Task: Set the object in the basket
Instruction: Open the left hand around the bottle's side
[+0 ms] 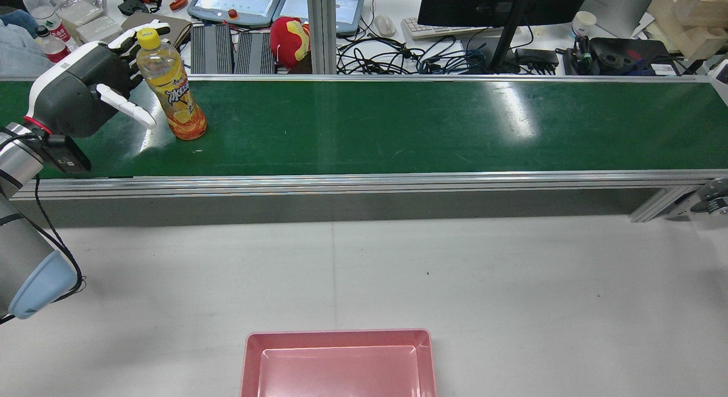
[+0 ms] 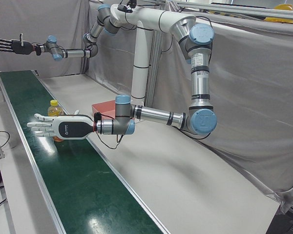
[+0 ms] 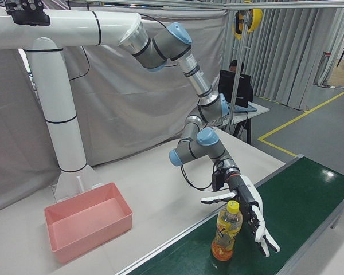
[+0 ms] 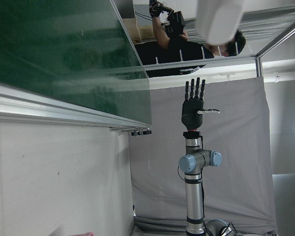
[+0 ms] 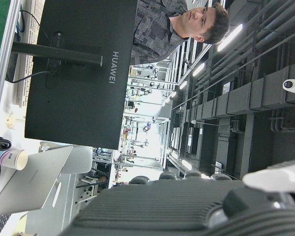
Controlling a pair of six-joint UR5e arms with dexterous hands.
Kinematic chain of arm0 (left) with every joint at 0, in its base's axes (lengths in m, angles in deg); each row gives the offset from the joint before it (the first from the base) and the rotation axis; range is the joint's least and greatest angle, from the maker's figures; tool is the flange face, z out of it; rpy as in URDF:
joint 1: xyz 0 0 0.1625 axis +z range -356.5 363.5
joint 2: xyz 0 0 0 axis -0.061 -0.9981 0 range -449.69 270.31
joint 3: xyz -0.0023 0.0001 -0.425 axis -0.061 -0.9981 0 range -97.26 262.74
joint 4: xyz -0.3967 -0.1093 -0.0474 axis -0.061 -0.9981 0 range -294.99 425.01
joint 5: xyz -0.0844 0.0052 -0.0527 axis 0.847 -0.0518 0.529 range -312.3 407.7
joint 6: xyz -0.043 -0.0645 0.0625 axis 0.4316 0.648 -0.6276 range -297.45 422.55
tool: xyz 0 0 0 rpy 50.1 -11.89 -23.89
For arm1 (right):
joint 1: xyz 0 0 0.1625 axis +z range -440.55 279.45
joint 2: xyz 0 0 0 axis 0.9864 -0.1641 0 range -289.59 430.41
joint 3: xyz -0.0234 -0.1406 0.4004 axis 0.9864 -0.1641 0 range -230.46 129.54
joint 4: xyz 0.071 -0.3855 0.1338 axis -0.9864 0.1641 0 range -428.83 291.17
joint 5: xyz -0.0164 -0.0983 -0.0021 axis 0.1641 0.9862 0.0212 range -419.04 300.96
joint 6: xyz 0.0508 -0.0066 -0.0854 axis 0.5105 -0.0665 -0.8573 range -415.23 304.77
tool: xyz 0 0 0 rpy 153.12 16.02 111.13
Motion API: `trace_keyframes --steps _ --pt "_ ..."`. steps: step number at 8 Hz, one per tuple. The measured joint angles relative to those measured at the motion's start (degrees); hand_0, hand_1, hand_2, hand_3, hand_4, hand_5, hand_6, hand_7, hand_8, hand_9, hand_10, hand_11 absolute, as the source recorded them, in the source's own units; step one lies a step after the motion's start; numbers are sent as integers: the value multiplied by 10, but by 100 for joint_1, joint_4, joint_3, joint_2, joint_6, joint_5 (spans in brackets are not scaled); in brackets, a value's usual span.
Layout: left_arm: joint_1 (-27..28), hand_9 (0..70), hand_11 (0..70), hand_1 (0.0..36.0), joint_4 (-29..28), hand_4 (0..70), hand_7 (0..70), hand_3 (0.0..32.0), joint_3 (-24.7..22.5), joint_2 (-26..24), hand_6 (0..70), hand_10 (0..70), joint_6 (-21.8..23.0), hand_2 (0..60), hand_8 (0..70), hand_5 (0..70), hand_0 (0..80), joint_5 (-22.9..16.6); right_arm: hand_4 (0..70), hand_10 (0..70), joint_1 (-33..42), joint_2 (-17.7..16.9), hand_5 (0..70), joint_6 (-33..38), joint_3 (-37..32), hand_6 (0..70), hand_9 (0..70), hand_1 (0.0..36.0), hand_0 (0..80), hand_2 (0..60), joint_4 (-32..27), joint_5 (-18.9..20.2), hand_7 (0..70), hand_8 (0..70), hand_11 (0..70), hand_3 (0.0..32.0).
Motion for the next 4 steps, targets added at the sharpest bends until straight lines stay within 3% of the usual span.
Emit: trace_keyframes --steps 2,3,4 --pt "3 87 73 101 39 62 0 0 132 -166 0 32 -2 0 68 264 800 10 0 0 0 0 0 0 2 0 0 0 0 0 0 -6 0 0 0 0" --pt "7 94 81 122 54 59 0 0 243 -281 0 38 -5 0 73 274 800 11 0 0 0 0 0 0 1 0 0 0 0 0 0 -5 0 0 0 0" --pt "10 138 114 190 61 72 1 0 325 -359 0 61 -6 0 105 330 663 11 0 0 0 0 0 0 0 0 0 0 0 0 0 -2 0 0 0 0"
